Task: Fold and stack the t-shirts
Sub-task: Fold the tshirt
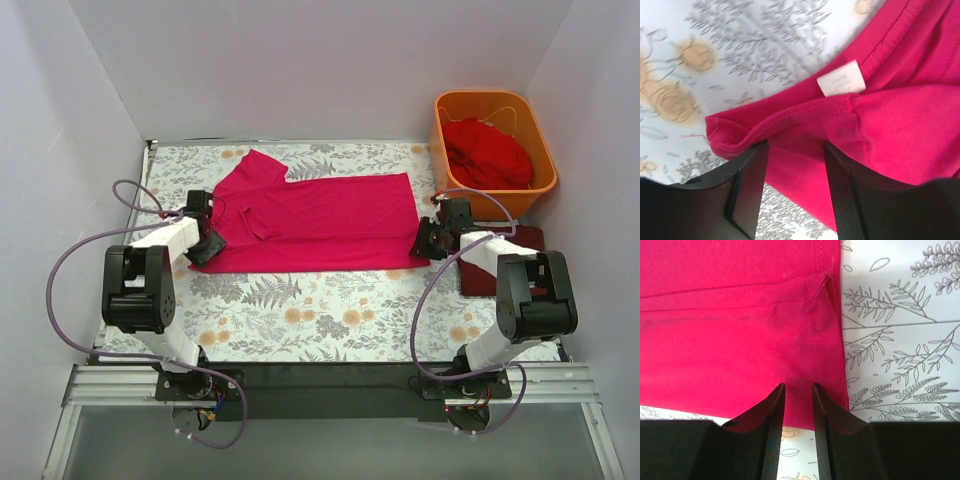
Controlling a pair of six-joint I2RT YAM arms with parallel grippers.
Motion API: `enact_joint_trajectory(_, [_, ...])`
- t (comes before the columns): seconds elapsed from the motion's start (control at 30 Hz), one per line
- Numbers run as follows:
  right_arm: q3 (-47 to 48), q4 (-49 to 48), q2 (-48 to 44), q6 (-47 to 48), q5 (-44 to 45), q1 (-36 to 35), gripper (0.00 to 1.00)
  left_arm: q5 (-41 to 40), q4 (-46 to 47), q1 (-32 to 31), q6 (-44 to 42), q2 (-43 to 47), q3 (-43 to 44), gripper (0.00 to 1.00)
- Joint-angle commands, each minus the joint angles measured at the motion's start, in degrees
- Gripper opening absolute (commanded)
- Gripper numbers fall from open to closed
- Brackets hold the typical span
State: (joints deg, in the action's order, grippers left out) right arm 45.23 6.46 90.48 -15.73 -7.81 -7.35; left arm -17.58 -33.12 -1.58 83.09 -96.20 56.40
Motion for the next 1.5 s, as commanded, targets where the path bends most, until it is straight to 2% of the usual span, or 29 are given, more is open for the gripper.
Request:
enact_joint_trajectory(0.0, [-4.6,6.6,-0.7,-1.0,-1.6,1.1,0.35,0.2,-5.5,1.5,1.2,3.6,-5.1,0.47])
enact_joint_trajectory(0.07, [-6.6,9.1,-4.0,-0.8,-1.2,1.4,0.36,2.8,-5.8,4.5,1.2,5.9,-9.8,0.47])
enact_joint_trajectory(0.27, [-13.8,16.0,-15.9,-1.6,1.1,3.0,0.36,3.5,-10.2,6.0,5.0,19.1,-18.7,0.48])
enact_joint_trajectory(0.33, [-14.2,17.2,-19.4,-2.0,1.6,3.0,0.37,5.2,-10.6,6.0,5.1,24.1,-17.9,0.48])
enact_joint_trajectory(0.43, [-11.3,18.1,-24.9,-0.5,0.8,1.6,0.38,6.2,-12.0,5.9,5.0,26.3,-13.3,0.57])
enact_joint_trajectory(0.5, [-6.4,18.3,-25.2,0.3,2.1,-3.9,0.38,8.9,-11.5,5.9,3.8,26.6,-10.1,0.62])
enact_joint_trajectory(0.57, [-1.9,18.2,-22.8,1.8,3.9,-9.8,0.37,11.1,-10.0,5.7,3.0,26.8,-8.5,0.63])
enact_joint_trajectory(0.6, [2.6,18.0,-21.6,2.5,6.2,-16.3,0.37,13.7,-9.2,5.6,2.0,26.6,-7.3,0.63])
enact_joint_trajectory(0.77, [14.8,10.2,-9.2,7.7,7.5,-33.4,0.38,17.1,-4.8,3.7,1.2,22.4,-4.5,0.63])
enact_joint_trajectory(0.9, [26.9,8.6,3.2,14.9,10.6,-41.3,0.46,16.9,-2.7,3.3,1.4,19.5,-6.6,0.52])
enact_joint_trajectory(0.93, [31.8,8.6,8.0,15.5,10.7,-42.4,0.48,16.8,-1.8,3.3,1.4,19.0,-7.3,0.49])
enact_joint_trajectory(1.03, [39.7,8.5,16.5,21.3,10.5,-45.9,0.60,15.5,-0.9,3.3,1.3,17.6,-9.9,0.47])
enact_joint_trajectory(1.13, [44.5,8.3,22.7,25.1,9.0,-48.4,0.72,12.9,-0.2,3.3,0.6,16.8,-11.7,0.47])
enact_joint_trajectory(1.23, [49.9,8.2,27.8,27.1,8.3,-49.9,0.77,10.6,0.6,3.3,0.1,16.4,-13.3,0.47])
enact_joint_trajectory(1.47, [58.2,8.7,35.8,28.2,8.3,-51.2,0.78,7.2,0.3,3.3,-0.4,14.0,-14.6,0.47])
